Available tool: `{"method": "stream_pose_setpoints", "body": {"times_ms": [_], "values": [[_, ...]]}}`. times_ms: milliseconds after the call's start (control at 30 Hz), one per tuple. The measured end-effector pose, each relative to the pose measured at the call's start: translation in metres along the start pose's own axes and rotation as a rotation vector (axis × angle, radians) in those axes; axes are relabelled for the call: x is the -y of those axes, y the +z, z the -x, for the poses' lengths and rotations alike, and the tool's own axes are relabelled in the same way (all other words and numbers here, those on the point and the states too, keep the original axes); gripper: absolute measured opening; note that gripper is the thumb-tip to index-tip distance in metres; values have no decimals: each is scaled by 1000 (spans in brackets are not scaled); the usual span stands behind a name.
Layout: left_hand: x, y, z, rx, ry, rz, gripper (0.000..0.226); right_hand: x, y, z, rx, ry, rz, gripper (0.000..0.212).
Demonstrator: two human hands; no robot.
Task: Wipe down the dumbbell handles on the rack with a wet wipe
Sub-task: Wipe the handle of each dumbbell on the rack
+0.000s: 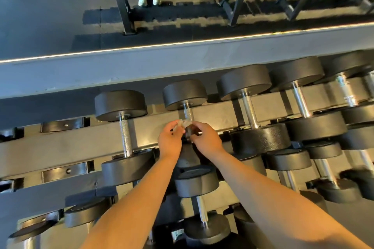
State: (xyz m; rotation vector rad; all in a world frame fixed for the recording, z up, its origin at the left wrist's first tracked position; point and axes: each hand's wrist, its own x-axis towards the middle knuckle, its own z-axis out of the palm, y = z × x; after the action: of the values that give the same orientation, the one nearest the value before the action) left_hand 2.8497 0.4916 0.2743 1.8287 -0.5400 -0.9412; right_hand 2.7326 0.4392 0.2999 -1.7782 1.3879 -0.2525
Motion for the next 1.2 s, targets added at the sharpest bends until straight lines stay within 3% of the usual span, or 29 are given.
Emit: {"method": "stream_pose_setpoints", "body": {"times_ms": [100, 200, 367, 533, 667, 800, 933, 1100, 1200], "values": [[-4, 2, -21, -36, -32, 15, 27, 4, 5, 0, -117, 101, -39, 37], [-15, 13, -42, 101, -147, 201, 33, 9, 7, -1, -157, 142, 10, 33], [-28, 36, -62, 177, -491, 525, 26, 4, 11, -4, -234, 172, 38, 28], [-21, 33, -58, 340, -616, 578, 34, 0, 12, -6, -281, 223, -21, 33], [-16, 32, -55, 329, -533, 281, 24, 0, 16, -7, -282, 232, 20, 31], [-2, 25, -54, 414, -398, -86, 26, 5, 14, -6, -287, 247, 56, 29], [1, 22, -43, 377, -258, -295, 30, 10, 12, -4, -279, 254, 54, 27], [-2, 3, -12, 241, -100, -357, 19, 9, 10, -4, -261, 258, 50, 26], [-6, -1, -4, 166, 45, -209, 13, 9, 8, -3, -248, 243, 50, 25]]}}
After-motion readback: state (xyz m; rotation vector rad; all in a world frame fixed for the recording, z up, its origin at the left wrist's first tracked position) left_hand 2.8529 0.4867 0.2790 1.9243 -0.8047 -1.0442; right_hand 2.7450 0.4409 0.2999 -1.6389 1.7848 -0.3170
